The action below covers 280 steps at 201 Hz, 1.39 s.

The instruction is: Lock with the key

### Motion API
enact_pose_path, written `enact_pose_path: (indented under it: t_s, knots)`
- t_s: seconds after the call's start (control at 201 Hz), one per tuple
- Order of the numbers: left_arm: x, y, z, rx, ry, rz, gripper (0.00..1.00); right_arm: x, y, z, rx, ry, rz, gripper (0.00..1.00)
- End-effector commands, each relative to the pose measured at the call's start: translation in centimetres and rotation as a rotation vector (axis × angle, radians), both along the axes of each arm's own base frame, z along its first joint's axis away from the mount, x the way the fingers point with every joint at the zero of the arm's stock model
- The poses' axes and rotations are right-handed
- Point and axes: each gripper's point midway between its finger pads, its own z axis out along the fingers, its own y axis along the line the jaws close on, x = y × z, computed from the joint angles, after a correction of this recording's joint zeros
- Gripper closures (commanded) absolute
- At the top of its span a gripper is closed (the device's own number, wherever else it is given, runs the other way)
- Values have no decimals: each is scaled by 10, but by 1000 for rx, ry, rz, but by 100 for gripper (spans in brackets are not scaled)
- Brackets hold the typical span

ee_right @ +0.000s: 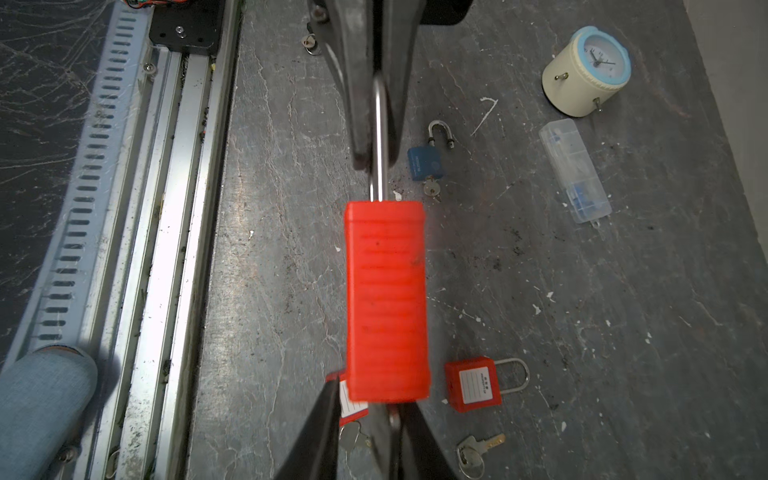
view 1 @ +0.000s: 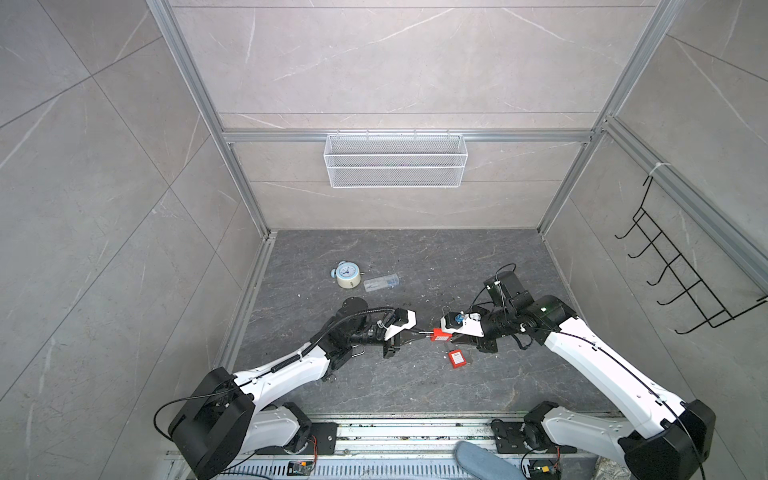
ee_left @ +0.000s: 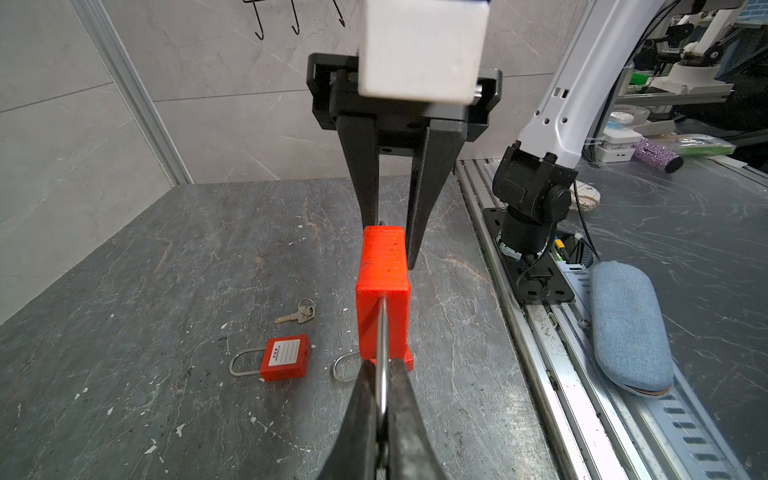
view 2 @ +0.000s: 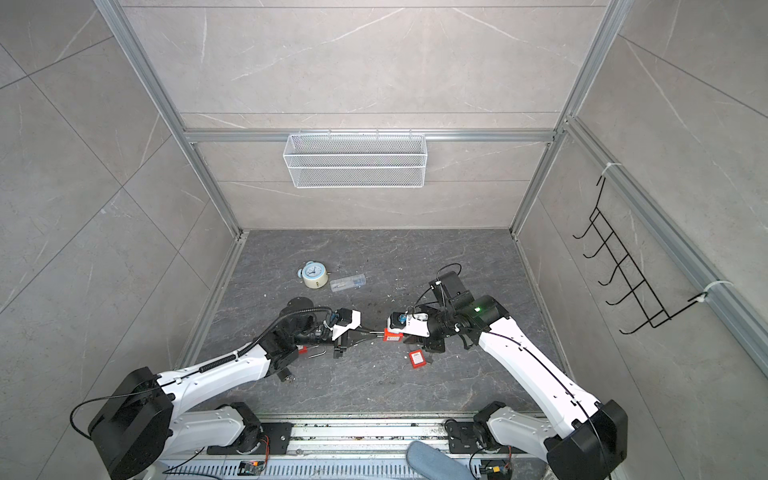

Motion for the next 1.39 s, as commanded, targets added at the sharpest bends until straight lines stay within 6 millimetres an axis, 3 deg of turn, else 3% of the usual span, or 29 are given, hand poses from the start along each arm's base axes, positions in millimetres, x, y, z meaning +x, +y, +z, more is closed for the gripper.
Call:
enact_pose_path:
  t_s: [0.0,0.159,0.274,0.438,0.493,0.991,1.15,1.389]
  knots:
    - [-2,-5,27,-52,-61,-40,100,-5,2,4,0,8,43,76]
    - [-4,-5,24,-17,-61,-50,100,-8,3,1,-6,39,54,81]
    - [-5,-3,23,0,-65,-54,100,-8,3,1,-8,44,53,93]
    - [-6,-3,22,17,-69,-61,100,-7,1,-3,-25,59,44,94]
    - [-6,-2,22,23,-72,-60,100,-8,1,-3,-29,66,44,100]
    - [1,37,27,75,-106,21,100,-17,-15,-25,-90,132,-5,100]
    - [4,44,26,124,-93,30,100,0,-21,-25,-91,116,-132,100]
    - [17,45,2,361,68,23,100,41,-36,-24,-31,50,-451,100]
